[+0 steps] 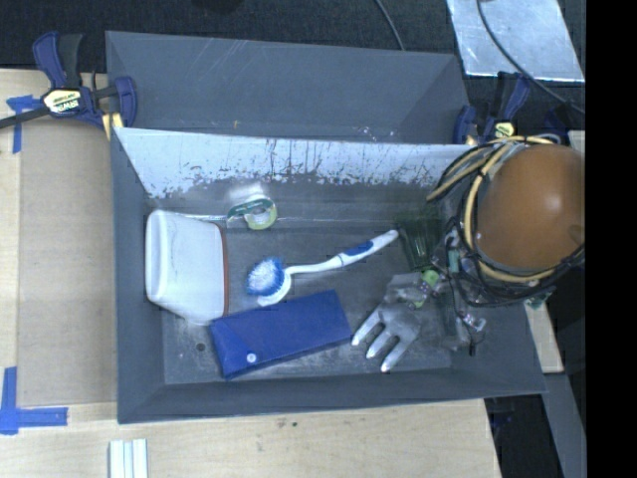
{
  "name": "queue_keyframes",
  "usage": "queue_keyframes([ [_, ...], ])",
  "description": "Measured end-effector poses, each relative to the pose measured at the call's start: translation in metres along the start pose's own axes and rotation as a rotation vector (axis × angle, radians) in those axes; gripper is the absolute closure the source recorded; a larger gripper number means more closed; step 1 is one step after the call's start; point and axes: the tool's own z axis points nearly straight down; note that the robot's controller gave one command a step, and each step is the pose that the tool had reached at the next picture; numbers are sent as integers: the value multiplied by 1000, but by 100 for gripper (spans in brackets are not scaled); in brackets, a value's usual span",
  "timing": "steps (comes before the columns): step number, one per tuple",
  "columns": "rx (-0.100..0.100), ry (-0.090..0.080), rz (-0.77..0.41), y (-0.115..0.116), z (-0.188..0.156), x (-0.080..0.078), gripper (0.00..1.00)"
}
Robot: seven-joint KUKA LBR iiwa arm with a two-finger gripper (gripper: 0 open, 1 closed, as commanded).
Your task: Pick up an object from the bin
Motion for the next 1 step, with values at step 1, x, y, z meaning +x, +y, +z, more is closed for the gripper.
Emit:
queue_keyframes([
  [1, 22, -11, 60, -15, 57, 7, 0],
])
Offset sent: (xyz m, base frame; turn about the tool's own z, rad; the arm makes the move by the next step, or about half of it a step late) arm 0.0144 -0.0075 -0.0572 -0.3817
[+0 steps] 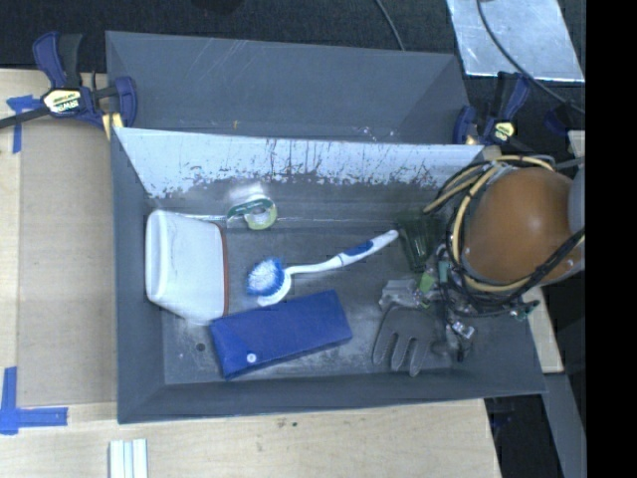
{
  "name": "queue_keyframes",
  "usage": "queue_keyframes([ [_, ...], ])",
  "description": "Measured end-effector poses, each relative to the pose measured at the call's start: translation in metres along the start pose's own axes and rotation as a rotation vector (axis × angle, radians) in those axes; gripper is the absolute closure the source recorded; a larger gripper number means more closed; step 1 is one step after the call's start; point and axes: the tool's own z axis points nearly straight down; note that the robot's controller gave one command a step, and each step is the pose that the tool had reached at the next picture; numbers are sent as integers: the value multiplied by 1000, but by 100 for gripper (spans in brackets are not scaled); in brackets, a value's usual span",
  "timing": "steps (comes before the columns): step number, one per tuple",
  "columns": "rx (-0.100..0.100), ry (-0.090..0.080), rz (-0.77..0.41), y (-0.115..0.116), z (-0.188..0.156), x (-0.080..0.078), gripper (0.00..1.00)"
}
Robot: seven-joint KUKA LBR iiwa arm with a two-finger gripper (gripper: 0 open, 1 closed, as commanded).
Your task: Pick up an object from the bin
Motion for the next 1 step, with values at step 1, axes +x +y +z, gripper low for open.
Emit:
queue_keyframes([
  [1, -4, -2, -437, -1, -1, -12, 100],
])
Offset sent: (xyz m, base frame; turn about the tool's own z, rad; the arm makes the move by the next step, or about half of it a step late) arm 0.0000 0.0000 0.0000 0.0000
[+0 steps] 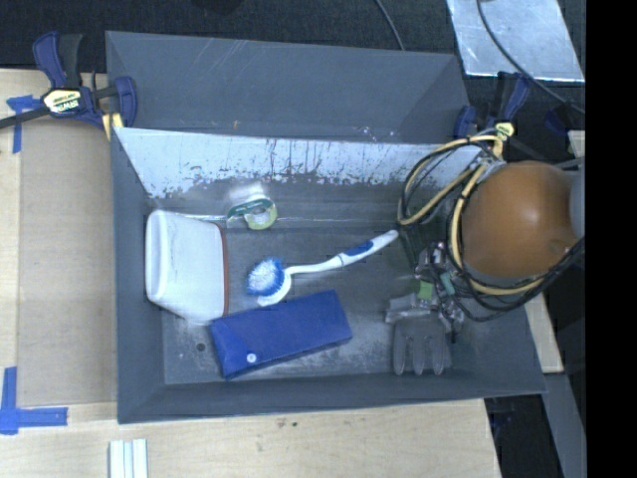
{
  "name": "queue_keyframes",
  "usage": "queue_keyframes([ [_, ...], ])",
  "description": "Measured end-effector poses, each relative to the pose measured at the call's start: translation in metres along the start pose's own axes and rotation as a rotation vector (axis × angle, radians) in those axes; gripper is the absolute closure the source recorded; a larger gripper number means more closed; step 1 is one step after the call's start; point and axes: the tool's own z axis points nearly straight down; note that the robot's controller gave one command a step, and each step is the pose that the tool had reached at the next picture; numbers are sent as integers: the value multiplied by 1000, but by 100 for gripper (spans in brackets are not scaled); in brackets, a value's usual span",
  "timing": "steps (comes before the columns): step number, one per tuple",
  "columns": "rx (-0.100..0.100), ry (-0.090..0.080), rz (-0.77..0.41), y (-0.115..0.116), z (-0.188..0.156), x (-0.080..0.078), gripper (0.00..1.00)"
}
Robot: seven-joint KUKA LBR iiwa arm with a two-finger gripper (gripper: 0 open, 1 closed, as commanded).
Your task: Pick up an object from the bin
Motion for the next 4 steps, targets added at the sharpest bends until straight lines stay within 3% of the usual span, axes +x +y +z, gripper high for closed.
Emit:
queue_keyframes([
  [2, -2, -1, 0, 1, -13, 0, 100],
  [4, 2, -3, 3, -1, -78, -1, 100],
])
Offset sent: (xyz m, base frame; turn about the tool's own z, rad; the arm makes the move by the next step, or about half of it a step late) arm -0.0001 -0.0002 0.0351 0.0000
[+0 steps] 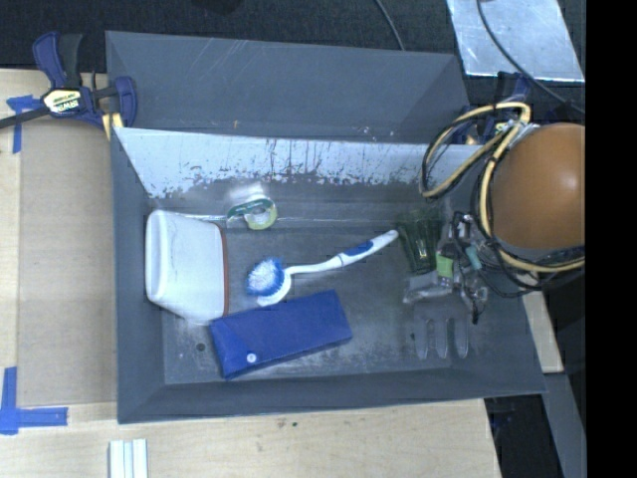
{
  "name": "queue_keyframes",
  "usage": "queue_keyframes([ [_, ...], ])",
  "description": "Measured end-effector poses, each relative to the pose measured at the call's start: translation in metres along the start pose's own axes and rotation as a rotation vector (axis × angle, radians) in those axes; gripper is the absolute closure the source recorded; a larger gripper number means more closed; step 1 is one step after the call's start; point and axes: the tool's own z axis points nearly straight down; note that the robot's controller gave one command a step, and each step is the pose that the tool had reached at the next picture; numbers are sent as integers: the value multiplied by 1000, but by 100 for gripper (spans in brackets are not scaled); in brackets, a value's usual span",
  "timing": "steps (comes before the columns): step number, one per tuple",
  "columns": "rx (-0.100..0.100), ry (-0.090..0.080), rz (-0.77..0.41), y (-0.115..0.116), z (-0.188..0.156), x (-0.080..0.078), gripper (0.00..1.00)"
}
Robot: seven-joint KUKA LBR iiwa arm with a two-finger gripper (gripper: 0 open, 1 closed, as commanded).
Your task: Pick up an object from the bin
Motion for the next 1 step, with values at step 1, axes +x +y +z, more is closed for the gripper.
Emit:
queue_keyframes([
  [1, 0, -1, 1, 0, -5, 0, 100],
])
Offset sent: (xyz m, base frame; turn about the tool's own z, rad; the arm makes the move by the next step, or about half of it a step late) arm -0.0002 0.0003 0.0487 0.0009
